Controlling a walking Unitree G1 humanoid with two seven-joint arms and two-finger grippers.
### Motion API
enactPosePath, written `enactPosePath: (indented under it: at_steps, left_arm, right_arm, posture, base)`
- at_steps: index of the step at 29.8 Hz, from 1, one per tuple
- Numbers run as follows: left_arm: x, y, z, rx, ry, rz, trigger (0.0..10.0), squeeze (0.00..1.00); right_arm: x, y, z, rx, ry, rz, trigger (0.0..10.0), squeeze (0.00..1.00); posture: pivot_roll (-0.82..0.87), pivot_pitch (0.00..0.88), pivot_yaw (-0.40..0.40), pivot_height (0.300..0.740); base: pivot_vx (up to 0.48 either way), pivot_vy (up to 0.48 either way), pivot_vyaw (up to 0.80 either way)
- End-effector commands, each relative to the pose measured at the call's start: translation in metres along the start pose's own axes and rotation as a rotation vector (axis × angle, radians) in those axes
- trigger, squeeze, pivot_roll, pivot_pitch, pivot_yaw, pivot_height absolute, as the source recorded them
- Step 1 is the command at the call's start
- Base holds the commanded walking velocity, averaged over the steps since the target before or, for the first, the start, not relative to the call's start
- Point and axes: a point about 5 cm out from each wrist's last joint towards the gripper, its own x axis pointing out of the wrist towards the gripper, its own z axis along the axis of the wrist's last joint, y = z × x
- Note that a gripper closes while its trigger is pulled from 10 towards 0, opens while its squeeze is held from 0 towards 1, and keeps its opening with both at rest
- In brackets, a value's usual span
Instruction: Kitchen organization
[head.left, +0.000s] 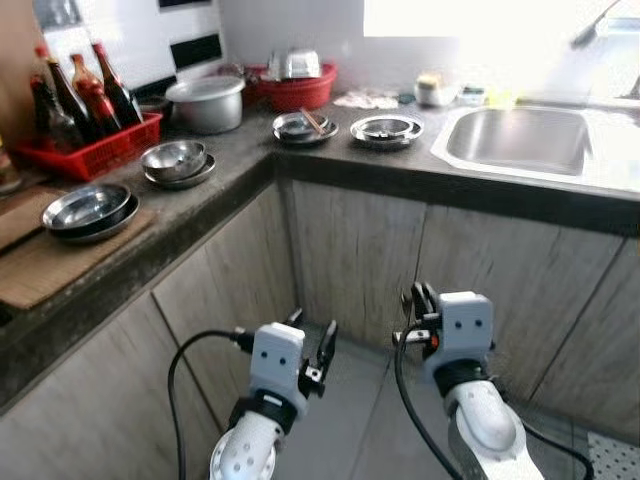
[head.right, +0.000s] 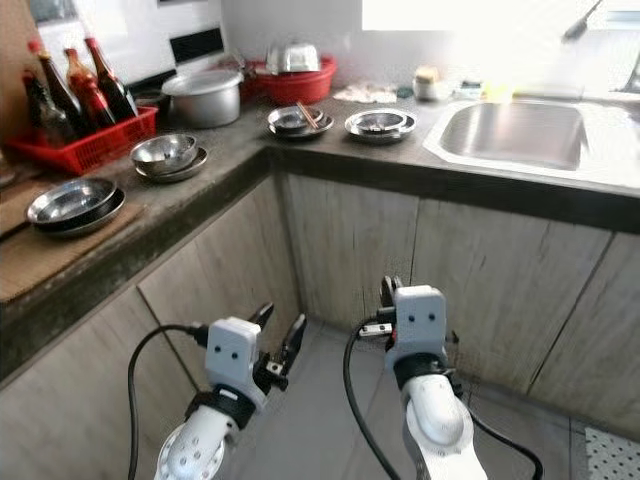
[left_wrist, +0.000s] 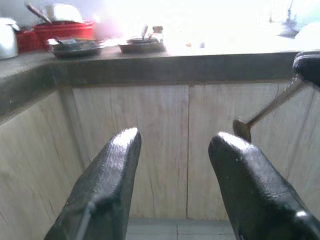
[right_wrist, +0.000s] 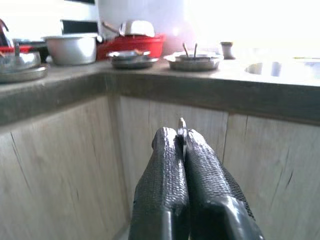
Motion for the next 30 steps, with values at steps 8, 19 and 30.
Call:
enactPosePath:
  at_steps: [8,19,30]
  left_arm:
    - [0.001,-0.002,-0.0001,0.023,0.006,-0.016,10.0,0.0]
    - [0.0011,-0.0021,0.0001,0.019,0.008,-0.018,10.0,0.0]
    - [0.0026,0.0025,-0.0005,-0.013,0.021,0.017,10.0,0.0]
  right_arm:
    - [0.002,0.0026,0.0052,0.0,-0.023,0.011,10.0,0.0]
    - [0.0027,0.0036,0.0055,-0.001,-0.025,0.01,10.0,0.0]
    - [0.0059,0.004,0.0092,-0.004,-0.043,0.015,10.0,0.0]
  posture:
    - [0.02,0.007,0.029,0.74]
    - [0.03,0.008,0.03,0.74]
    - [0.03,0.008,0.029,0.74]
  base:
    - [0.18,-0.237,-0.77]
    - [0.297,-0.373,-0.76]
    - [0.066,-0.056,-0.54]
